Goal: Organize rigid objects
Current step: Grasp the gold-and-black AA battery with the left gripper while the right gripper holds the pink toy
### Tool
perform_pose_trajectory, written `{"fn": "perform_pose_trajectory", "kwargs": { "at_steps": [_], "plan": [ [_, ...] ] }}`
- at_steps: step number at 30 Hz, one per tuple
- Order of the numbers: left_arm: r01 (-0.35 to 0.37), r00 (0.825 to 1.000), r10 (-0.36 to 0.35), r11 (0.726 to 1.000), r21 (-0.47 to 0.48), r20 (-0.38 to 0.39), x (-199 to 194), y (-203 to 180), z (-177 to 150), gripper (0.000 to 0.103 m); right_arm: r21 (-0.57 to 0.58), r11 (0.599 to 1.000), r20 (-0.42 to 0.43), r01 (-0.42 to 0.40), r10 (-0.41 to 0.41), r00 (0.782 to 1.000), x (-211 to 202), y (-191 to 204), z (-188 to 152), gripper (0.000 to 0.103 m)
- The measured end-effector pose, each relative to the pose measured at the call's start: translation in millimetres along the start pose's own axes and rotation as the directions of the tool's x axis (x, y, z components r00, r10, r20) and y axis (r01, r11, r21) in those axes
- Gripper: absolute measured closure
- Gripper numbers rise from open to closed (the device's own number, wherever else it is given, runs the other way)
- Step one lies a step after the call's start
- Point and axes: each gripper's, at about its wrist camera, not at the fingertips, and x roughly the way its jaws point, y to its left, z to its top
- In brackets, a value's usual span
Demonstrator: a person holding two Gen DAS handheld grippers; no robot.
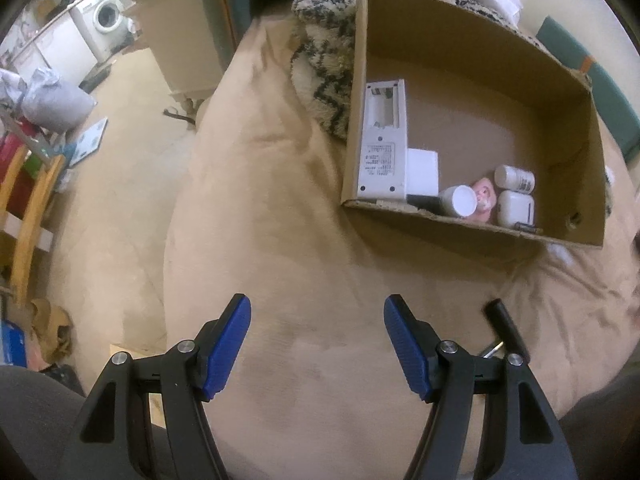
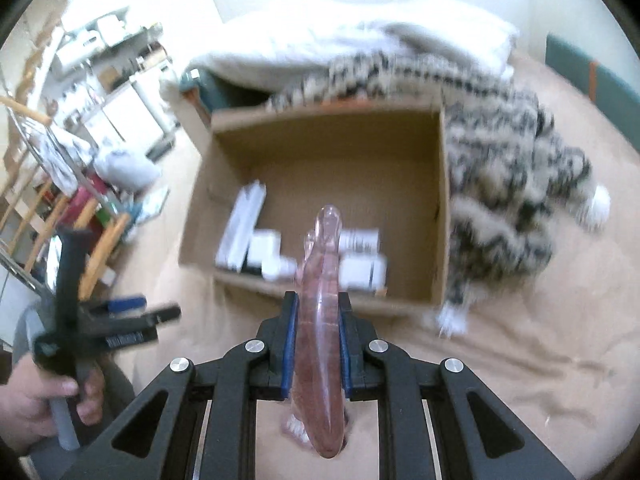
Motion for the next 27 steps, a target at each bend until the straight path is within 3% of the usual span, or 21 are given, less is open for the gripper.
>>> {"fn": "perform_pose_trajectory", "kwargs": {
  "at_steps": [4, 6, 11, 18, 21, 27],
  "plan": [
    [-0.062, 0.998, 0.062, 0.997, 0.051, 0.004, 3, -10, -6, 0.037, 0.028, 0.999, 0.039, -0.034, 0.033, 0.999, -1, -9, 6, 0.085],
    [-0.059, 0.998, 0.06, 0.996, 0.061, -0.014, 7, -19, -12, 0.037, 0.051, 0.998, 0.044, -0.048, 0.045, 0.998, 3, -14, 7, 0.085],
    [0.033, 0.99, -0.03, 0.999, 0.019, -0.139, 33, -63, -32, 0.037, 0.083, 0.993, 0.06, -0.08, 0.075, 0.995, 8, -18, 16, 0.085],
    [0.096, 0.966, -0.116, 0.991, -0.097, -0.23, 63, -118, -40, 0.037, 0.098, 0.988, 0.087, -0.115, 0.107, 0.991, -6, -33, 17, 0.085],
    [0.042, 0.955, -0.082, 0.989, -0.143, -0.285, 77, -125, -37, 0.037, 0.107, 0.986, 0.103, -0.128, 0.117, 0.988, -15, -39, 16, 0.085],
    [0.014, 0.945, -0.063, 0.988, -0.154, -0.321, 81, -138, -27, 0.037, 0.115, 0.981, 0.13, -0.159, 0.144, 0.981, -20, -39, 21, 0.085]
  ]
}}
